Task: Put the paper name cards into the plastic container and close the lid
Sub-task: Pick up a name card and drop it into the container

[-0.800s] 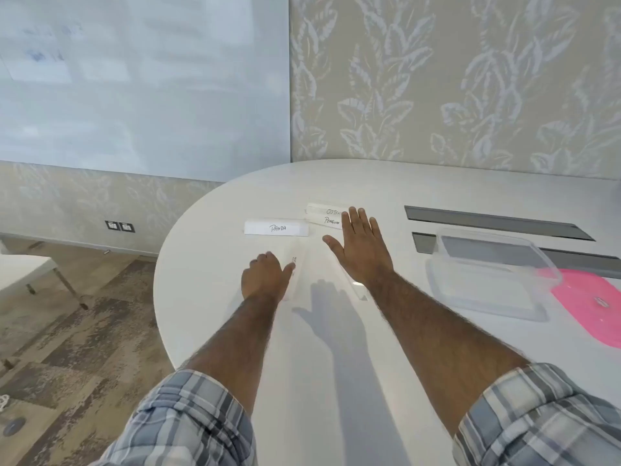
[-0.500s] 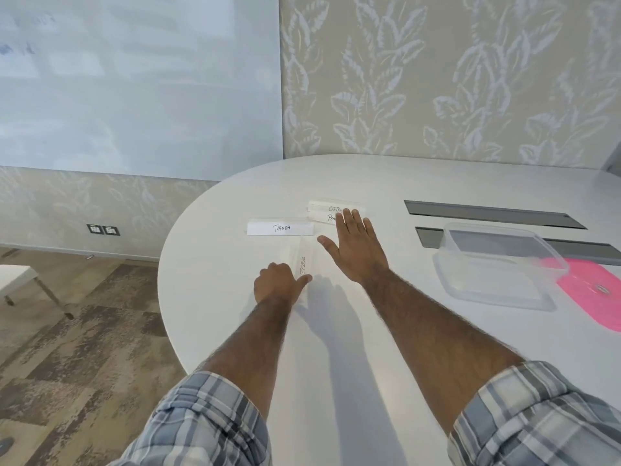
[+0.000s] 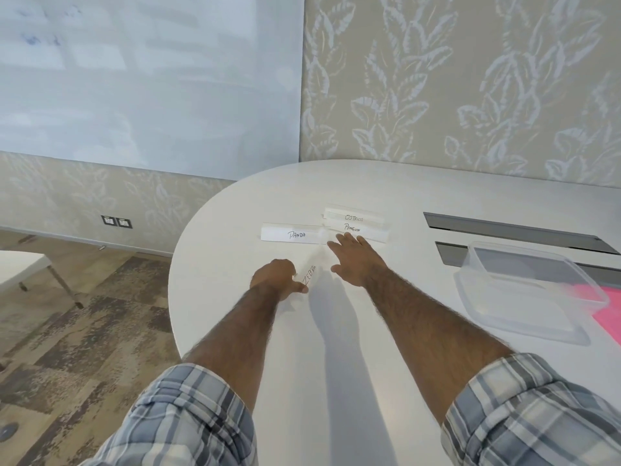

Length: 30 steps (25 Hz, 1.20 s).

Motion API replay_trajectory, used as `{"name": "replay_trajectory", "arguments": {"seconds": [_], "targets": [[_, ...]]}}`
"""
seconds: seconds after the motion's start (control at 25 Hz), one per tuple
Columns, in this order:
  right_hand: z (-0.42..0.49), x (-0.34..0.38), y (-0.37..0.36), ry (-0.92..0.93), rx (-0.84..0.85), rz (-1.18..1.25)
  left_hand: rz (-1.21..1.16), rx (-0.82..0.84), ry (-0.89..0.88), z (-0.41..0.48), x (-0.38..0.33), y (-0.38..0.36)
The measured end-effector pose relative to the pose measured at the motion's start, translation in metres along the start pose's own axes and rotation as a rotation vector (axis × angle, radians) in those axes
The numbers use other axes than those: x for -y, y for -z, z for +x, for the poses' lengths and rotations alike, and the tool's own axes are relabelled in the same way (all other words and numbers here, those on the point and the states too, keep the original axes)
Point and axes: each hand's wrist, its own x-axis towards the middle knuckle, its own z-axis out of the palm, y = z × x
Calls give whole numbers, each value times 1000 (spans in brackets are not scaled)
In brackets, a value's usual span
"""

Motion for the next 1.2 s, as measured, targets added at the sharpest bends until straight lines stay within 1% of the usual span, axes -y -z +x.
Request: {"name": "replay_trajectory", "arguments": {"seconds": [0.32,0.4,0.52,0.64,0.8,0.96,1.2], "targets": [[38,15,5,176,134,12,31,148,-36,31,38,20],[45,20,0,173,158,36,23,156,-29,34,42,25],[52,24,-7,124,164,136,39,153,-18,39,46,24],[53,26,-10,137,183,157,78,137,-21,43,48,19],[48,23,-13,119,130,170,89,103,-5,43,46,18],[39,19,-9,97,80,199,116,67,-44,38,41,25],[22,6,19,26,8,201,96,12,-98,33,21,48]]}}
